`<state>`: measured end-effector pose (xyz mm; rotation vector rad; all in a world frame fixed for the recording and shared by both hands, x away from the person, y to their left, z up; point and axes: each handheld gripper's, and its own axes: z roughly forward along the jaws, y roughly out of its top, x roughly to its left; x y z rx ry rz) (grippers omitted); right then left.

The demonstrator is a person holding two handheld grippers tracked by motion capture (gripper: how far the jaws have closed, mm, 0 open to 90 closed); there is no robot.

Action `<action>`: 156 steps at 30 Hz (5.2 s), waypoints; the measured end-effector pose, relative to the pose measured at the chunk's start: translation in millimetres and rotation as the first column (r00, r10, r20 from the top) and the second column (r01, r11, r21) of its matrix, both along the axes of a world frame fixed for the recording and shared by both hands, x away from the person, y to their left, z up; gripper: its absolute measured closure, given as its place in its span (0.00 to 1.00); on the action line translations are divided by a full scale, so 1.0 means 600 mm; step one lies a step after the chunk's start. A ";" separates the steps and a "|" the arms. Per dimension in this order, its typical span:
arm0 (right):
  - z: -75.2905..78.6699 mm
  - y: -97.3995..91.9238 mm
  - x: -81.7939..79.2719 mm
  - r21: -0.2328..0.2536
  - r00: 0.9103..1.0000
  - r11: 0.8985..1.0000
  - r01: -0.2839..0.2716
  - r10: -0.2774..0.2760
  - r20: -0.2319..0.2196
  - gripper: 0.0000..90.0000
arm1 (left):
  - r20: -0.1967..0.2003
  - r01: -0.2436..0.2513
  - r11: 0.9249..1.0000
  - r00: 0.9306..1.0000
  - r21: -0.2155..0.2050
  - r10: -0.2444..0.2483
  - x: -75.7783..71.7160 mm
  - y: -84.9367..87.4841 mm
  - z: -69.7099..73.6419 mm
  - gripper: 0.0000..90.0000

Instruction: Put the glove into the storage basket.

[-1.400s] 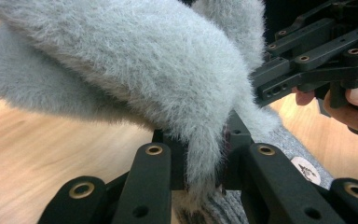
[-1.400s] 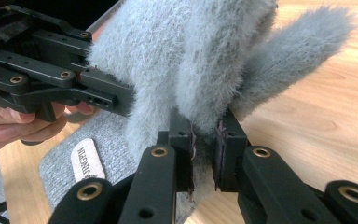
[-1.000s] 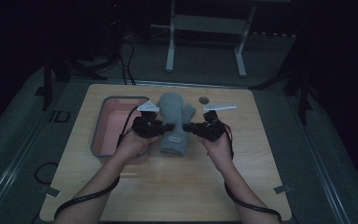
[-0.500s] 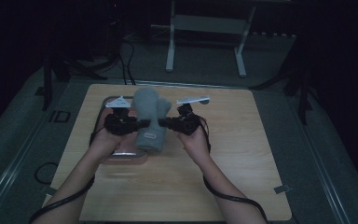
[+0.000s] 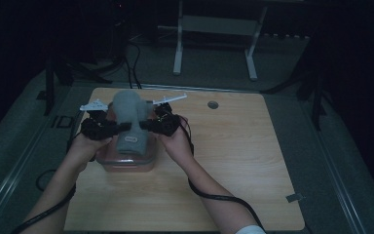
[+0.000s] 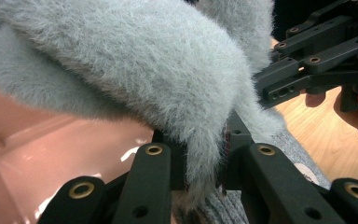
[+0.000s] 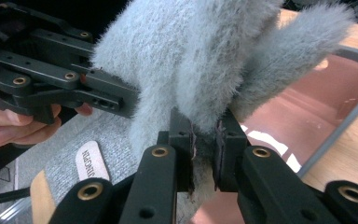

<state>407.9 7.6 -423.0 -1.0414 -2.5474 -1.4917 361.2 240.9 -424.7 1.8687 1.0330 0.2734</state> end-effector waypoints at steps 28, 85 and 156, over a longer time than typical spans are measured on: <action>-0.104 0.061 0.037 -0.294 0.996 0.954 0.058 -0.078 -0.054 0.89 | -0.229 -0.041 0.966 0.968 0.257 0.102 0.062 -0.035 -0.093 0.86; -0.063 -0.125 -0.025 -0.178 0.993 0.980 -0.084 0.097 0.064 0.20 | 0.083 -0.071 0.988 0.995 0.135 0.061 -0.041 -0.080 -0.064 0.17; -0.210 -0.523 -0.193 -0.187 0.964 0.980 0.063 -0.011 0.265 0.15 | 0.185 0.309 0.941 0.925 0.138 -0.331 -0.152 -0.334 -0.219 0.04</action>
